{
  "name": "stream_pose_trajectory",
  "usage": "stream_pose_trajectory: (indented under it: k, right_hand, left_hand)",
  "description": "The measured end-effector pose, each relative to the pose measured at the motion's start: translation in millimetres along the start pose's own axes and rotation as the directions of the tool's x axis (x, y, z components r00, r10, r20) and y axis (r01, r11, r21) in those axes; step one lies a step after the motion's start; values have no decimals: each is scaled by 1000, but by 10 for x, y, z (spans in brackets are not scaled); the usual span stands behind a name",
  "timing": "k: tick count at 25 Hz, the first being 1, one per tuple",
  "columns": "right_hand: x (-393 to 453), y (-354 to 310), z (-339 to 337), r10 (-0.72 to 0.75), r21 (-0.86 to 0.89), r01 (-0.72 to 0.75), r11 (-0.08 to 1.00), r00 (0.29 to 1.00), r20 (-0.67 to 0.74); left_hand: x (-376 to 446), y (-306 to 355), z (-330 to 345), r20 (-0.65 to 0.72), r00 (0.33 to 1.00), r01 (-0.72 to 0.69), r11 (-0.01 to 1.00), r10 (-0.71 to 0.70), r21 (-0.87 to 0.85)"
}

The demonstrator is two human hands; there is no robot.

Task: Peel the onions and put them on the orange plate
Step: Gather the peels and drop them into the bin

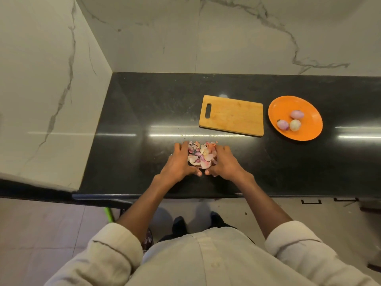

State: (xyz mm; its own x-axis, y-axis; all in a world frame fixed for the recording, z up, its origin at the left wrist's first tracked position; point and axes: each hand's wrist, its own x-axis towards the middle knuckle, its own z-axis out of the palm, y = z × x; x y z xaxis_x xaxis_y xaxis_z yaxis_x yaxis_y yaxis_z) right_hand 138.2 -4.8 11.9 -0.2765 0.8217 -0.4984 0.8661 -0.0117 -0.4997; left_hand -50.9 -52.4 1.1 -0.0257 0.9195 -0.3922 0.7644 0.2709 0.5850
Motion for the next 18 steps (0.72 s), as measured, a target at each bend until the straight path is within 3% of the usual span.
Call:
stream_pose_trajectory:
  k: [5,7,12,18]
  right_hand:
    - [63,-94,9,-121,15,121,993,993,0]
    - [106,-187,90,-173,26,176,984,980,-98]
    - [92,-246,211,-171,182,243,953,924,-342]
    - [158,-458,16,-255,254,338,906,916,-309]
  left_hand:
    - [88,120,52,44,995,-90,982,84,169]
    - [143,162,79,30,992,-123,978,120,169]
    - [116,104,125,-89,992,-92,996,93,8]
    - [-93,220,-8,-357,934,-52,982,-16,-180]
